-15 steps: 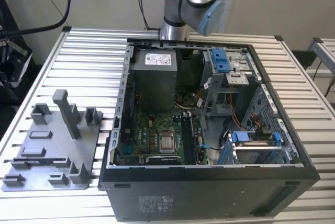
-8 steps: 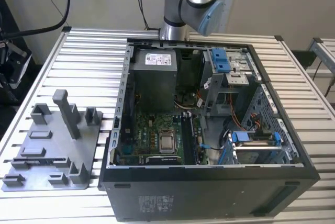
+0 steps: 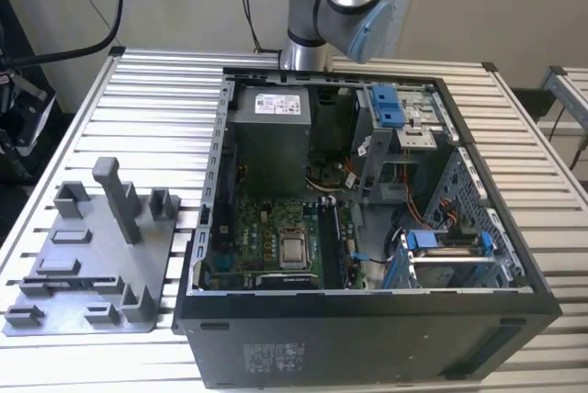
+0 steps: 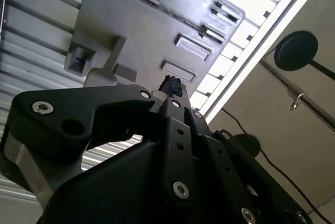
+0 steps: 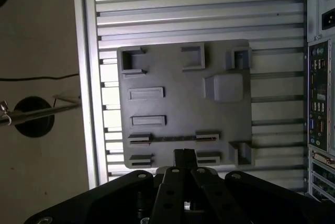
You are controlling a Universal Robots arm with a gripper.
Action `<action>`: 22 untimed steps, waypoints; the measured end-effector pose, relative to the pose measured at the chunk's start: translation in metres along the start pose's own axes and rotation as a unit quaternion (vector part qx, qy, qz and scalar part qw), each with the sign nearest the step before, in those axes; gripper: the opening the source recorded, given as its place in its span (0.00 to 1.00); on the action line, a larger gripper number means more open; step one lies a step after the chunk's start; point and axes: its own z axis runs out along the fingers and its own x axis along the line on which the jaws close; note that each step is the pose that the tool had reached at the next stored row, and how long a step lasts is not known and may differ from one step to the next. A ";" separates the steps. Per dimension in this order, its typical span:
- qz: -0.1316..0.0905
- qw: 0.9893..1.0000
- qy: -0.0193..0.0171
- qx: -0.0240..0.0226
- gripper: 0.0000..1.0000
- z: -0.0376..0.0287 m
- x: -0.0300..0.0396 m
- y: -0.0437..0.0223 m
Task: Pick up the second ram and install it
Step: 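Pick up the second ram and move it above second insertion slot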
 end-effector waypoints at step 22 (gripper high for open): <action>-0.110 0.994 -0.006 0.003 0.11 0.0027 0.0021 -0.0004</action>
